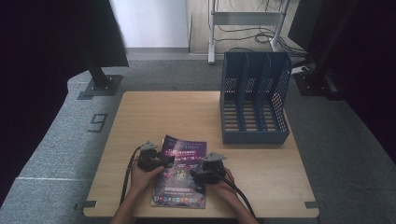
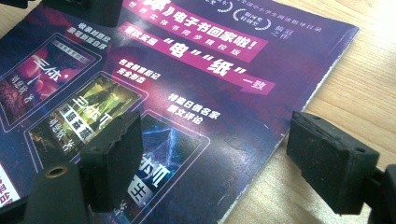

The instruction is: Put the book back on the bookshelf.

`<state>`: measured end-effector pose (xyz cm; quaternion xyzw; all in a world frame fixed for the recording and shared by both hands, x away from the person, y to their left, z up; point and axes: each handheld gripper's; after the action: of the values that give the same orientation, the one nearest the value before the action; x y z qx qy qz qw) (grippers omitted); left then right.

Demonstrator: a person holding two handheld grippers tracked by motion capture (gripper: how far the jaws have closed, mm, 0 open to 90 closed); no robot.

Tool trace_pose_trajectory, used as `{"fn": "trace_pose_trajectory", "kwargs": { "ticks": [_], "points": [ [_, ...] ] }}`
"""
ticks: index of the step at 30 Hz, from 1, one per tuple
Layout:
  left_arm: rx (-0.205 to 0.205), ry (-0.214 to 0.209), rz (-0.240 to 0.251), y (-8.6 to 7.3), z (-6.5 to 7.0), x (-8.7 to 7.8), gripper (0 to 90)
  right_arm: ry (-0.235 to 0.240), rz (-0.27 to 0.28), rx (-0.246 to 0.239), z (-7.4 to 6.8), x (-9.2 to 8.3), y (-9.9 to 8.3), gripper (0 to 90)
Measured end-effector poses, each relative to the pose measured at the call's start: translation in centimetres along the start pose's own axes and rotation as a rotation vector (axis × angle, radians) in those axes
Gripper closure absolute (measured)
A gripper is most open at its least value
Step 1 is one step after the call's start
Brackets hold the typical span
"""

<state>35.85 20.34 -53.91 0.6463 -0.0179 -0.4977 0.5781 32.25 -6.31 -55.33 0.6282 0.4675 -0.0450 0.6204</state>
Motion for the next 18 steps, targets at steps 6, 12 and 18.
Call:
{"fn": "trace_pose_trajectory", "kwargs": {
  "ticks": [6, 12, 18],
  "points": [
    [0.002, 0.000, -0.020, -0.04, 0.05, 0.16, 45.7, -0.001, 0.000, -0.001, 0.00, 0.00, 0.00, 18.6],
    [-0.015, -0.021, -0.032, -0.03, -0.20, 0.04, 46.3, -0.001, 0.001, 0.000, 0.00, -0.01, 0.00, 18.8],
    [-0.006, -0.002, -0.058, 0.16, 0.15, 0.02, 46.6, -0.002, 0.001, -0.002, 0.00, -0.01, -0.01, 18.9]
  ]
}}
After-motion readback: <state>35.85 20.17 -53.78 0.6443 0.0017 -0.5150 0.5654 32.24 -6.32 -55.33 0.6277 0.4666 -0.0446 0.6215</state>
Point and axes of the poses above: each handheld gripper's, and its own axes: x roughly forward along the jaws, y roughly out of its top, z roughly to its right, and after that the axes turned 8 degrees about x, right-handed
